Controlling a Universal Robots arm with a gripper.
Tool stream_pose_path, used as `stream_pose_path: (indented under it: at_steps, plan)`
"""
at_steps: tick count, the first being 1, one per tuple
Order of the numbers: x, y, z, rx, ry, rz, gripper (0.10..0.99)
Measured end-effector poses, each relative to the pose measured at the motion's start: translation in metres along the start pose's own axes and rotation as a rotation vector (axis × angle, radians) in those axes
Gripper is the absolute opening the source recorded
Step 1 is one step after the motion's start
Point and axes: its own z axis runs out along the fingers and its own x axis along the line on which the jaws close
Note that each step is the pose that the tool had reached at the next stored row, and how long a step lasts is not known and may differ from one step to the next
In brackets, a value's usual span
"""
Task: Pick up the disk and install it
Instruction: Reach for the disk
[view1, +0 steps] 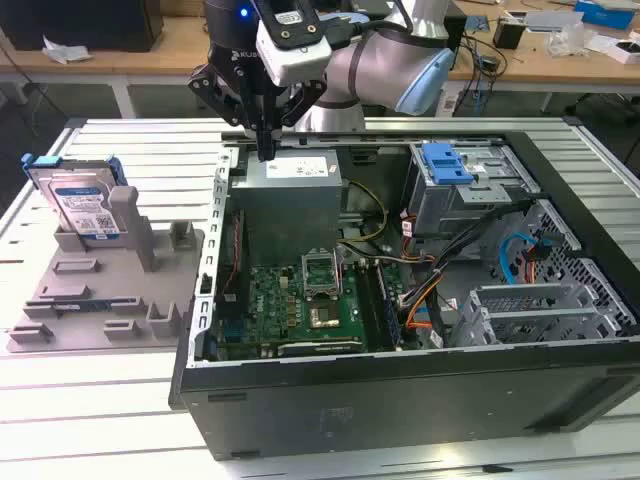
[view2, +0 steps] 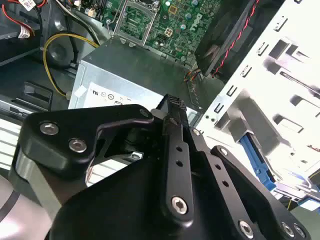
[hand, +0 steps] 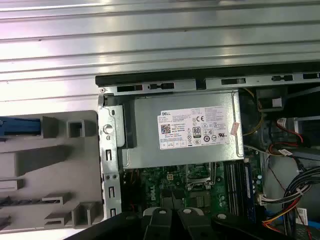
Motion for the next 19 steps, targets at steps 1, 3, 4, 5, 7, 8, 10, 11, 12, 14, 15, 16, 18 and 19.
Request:
stream_pose_path:
  at_steps: [1, 3, 4, 5, 7, 8, 10, 11, 12, 14, 15, 16, 18, 19]
  plan:
    - [0.0, 0.0, 0.0, 0.0, 0.0, 0.0, 0.106]
    - [0.0, 0.0, 0.0, 0.0, 0.0001, 0.0, 0.106]
    - [0.0, 0.0, 0.0, 0.0, 0.0, 0.0, 0.106]
    - [0.0, 0.0, 0.0, 0.0, 0.0001, 0.0, 0.106]
    - [0.0, 0.0, 0.0, 0.0, 0.0001, 0.0, 0.106]
    - [0.0, 0.0, 0.0, 0.0, 0.0, 0.0, 0.106]
    - [0.0003, 0.0, 0.0, -0.001, 0.0, 0.0, 0.106]
    - [0.0019, 0.0004, -0.0001, 0.0, 0.0001, 0.0, 0.106]
    - [0.0055, 0.0016, -0.0001, 0.0, 0.0001, 0.0, 0.106]
    - [0.0224, 0.0108, 0.0003, 0.0, 0.0001, 0.0, 0.106]
    - [0.0303, 0.0144, 0.0007, -0.001, 0.0, 0.0, 0.106]
    - [0.0362, 0.0159, 0.0009, -0.001, 0.0, 0.0, 0.106]
    - [0.0469, 0.0183, 0.0015, 0.0, 0.0, 0.0, 0.106]
    - [0.0517, 0.0191, 0.0018, -0.001, -0.0001, 0.0, 0.106]
